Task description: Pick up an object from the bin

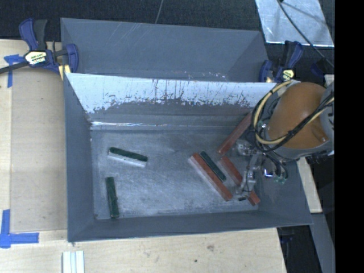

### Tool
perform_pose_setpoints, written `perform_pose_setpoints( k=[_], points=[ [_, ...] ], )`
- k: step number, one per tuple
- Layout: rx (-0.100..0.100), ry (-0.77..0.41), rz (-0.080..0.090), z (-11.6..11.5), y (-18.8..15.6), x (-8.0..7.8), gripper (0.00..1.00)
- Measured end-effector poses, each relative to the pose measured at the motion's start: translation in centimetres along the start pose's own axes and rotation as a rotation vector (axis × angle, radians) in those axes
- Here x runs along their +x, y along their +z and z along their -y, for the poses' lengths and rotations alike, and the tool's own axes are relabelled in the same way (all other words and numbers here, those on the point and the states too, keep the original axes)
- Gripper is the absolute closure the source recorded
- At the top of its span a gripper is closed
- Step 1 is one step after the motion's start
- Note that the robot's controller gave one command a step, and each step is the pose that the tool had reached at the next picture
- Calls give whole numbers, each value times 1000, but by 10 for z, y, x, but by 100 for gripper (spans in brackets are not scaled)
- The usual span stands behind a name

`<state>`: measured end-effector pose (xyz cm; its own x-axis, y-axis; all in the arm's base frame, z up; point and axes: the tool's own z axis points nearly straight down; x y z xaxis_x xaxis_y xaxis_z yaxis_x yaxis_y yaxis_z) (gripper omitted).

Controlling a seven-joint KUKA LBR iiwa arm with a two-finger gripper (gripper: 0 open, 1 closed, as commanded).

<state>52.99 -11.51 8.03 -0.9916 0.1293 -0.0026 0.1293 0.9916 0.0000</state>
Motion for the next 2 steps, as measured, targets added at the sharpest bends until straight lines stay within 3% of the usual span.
perform_pose_setpoints(
  k=[1, 2],
  points=[
    [0, 369, 7, -63, 8, -24, 100],
    [0, 369, 7, -63, 8, -24, 100]
  ],
)
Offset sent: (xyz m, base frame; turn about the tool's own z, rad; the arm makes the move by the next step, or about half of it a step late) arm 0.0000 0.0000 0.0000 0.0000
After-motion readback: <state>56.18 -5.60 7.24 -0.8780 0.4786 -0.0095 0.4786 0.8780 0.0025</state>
